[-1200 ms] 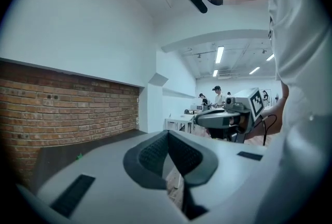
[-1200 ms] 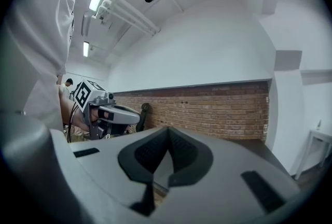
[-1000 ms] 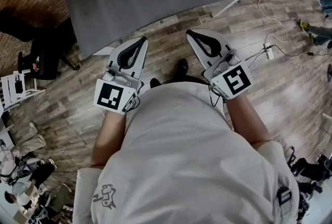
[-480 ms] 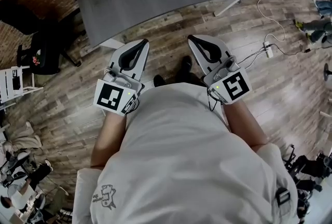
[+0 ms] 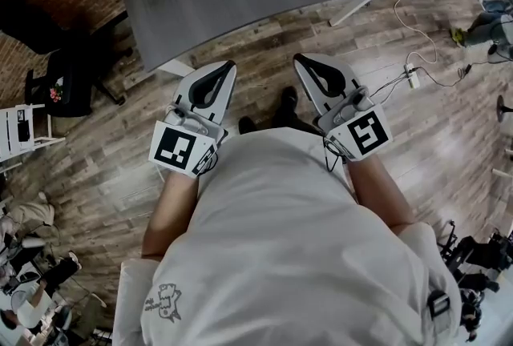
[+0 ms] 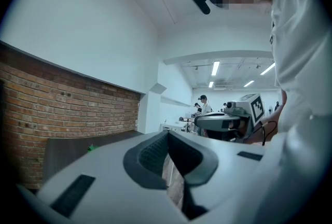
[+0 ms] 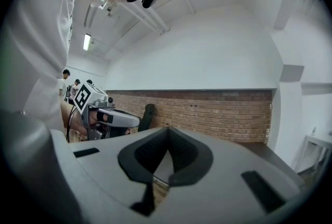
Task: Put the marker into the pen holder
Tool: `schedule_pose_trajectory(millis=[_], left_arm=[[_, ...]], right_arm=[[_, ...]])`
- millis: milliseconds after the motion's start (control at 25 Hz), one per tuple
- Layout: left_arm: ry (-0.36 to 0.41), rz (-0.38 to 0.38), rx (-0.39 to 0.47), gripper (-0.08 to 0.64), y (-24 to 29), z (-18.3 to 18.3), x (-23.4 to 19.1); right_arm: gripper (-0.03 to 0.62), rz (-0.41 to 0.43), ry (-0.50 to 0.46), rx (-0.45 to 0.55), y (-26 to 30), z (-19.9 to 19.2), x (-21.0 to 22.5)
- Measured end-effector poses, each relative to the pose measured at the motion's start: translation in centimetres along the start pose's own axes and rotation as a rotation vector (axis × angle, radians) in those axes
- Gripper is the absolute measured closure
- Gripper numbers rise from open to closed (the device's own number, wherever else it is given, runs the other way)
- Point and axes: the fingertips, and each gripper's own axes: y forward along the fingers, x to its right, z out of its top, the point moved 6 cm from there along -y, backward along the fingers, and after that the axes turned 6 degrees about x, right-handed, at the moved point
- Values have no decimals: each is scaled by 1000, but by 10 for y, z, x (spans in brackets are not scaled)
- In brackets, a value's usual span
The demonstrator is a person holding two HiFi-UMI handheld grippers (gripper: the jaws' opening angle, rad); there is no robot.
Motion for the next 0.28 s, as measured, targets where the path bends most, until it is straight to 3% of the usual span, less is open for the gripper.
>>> schedule_pose_trajectory(millis=[280], left_arm=[[1, -1, 4, 549, -7, 2, -4]], right_arm=[[588, 0, 5, 0, 5, 2, -8]])
